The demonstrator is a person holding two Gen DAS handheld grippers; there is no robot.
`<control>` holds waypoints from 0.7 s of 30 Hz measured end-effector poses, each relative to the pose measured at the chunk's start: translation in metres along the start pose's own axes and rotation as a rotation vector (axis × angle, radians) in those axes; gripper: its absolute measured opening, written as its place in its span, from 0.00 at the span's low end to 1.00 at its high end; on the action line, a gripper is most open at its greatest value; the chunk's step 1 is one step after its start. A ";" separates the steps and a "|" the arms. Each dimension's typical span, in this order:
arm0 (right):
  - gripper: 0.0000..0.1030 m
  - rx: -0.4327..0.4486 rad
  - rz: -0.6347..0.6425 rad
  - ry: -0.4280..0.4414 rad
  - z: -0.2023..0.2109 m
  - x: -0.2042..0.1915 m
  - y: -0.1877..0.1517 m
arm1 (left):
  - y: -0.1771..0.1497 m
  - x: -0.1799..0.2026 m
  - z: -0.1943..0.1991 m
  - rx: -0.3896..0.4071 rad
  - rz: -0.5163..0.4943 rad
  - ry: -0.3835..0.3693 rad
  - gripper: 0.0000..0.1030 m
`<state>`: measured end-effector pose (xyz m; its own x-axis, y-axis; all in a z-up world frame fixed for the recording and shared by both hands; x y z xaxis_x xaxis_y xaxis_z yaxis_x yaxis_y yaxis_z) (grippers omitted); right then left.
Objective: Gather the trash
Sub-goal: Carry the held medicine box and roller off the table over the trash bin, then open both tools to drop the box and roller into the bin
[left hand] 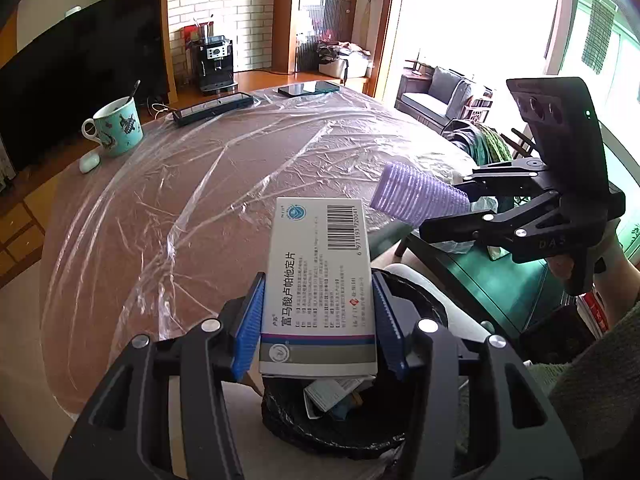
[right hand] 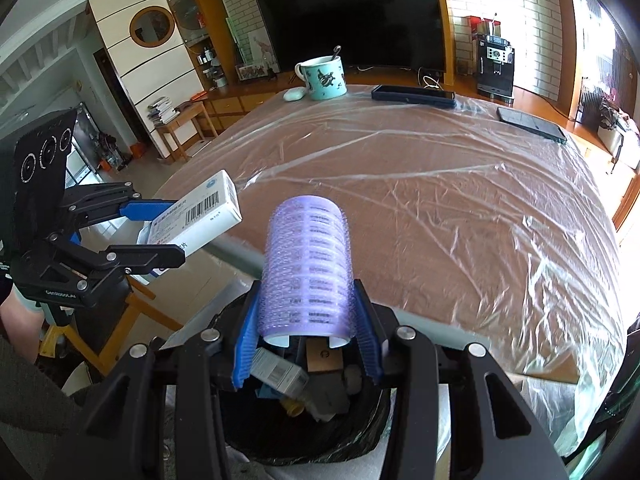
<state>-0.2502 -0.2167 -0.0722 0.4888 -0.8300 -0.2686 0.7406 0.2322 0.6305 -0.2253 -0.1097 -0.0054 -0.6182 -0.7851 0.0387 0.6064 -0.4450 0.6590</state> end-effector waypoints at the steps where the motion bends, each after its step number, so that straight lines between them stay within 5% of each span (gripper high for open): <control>1: 0.41 -0.006 0.001 0.003 0.001 -0.001 -0.004 | -0.003 0.003 0.000 -0.006 -0.003 -0.003 0.50; 21: 0.41 -0.177 0.042 0.007 -0.031 -0.021 -0.083 | -0.073 0.040 -0.034 -0.169 -0.053 -0.061 0.50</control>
<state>-0.3080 -0.2026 -0.1414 0.5237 -0.8143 -0.2503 0.7887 0.3524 0.5038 -0.2771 -0.1231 -0.0781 -0.6779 -0.7330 0.0560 0.6441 -0.5555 0.5258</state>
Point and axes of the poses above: each gripper's, at about its wrist camera, not at the fingertips, and z roughly against the way its jaws point, x to its right, y to its top, the point moved 10 cm from there along -z, roughly the way its jaws point, and after that the axes turned 5 degrees about -z, right-handed, at the moved point
